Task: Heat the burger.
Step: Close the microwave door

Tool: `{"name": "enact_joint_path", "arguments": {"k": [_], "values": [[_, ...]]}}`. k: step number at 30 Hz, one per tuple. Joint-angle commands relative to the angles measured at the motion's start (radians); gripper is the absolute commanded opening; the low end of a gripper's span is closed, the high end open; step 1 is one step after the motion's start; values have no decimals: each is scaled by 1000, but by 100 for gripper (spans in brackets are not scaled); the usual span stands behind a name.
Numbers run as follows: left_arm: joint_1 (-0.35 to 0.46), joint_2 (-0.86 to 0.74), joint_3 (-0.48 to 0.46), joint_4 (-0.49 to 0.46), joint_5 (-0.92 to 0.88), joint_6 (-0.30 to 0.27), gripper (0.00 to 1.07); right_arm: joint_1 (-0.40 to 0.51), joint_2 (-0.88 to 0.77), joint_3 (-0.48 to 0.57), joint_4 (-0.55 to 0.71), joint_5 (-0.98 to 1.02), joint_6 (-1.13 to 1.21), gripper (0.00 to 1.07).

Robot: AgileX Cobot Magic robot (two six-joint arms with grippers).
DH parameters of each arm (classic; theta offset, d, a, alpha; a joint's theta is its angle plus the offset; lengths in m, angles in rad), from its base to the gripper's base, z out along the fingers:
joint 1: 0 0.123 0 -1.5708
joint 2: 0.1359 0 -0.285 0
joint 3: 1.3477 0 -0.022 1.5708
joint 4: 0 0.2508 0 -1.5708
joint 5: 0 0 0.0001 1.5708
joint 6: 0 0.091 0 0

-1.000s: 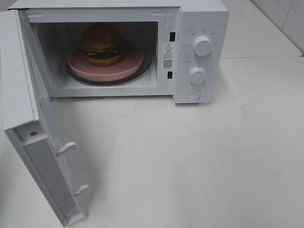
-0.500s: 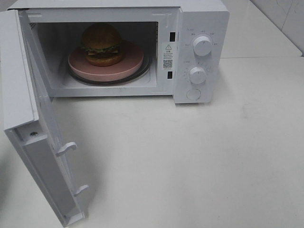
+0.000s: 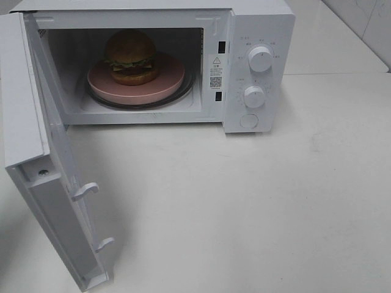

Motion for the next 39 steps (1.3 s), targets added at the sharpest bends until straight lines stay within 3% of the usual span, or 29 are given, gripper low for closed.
{"name": "enact_joint_path", "arguments": {"k": [1,7,11,15,19,39], "values": [[-49,52,-26,15,-64,-15,0,-7,-26,1,-1,-11,-9,76],[-161,125,-53,-18,-70,-7,0,-7,-26,1,-1,-11,-9,76],[-231,167,-59,-103,-82,-5,0,-7,-26,1,-1,-11,-9,76],[-302,208,-59,-200,-127,45,0,-7,-26,1,-1,-11,-9,76],[-341,221,-65,-273,-131,53,0,-7,-26,1,-1,-11,-9,76],[-628,434,-349,-577,-93,171,0,-7,-26,1,-1,-11,-9,76]]}}
